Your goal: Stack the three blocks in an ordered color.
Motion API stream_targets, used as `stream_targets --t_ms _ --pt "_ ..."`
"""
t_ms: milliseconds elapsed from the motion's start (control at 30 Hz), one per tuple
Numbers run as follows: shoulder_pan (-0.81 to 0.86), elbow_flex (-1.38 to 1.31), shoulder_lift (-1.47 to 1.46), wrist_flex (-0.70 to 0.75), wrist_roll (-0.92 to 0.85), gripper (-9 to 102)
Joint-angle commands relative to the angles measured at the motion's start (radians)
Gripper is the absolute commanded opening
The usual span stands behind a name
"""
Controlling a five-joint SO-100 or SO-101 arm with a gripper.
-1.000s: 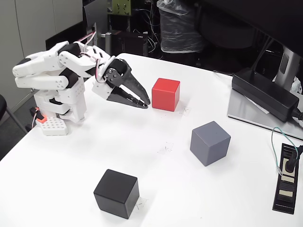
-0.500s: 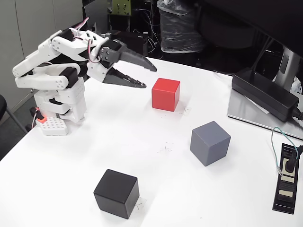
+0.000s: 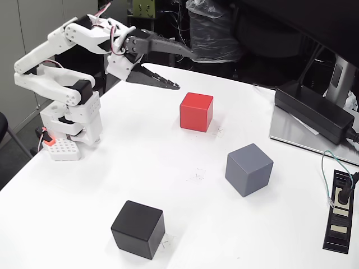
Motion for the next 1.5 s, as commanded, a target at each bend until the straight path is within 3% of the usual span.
stream_targets --t_ms 0,267,433,1033,1467 --pt "0.046 -0.147 -0.137 0.002 -0.048 25" --pt "0.244 -0.46 -0.563 0.021 -0.291 25" --pt "0.284 -0.611 -0.75 0.104 -0.463 25" --pt "0.278 -1.046 -1.318 0.279 -0.776 25" --pt "0.107 -1.16 -1.442 0.35 -0.79 26"
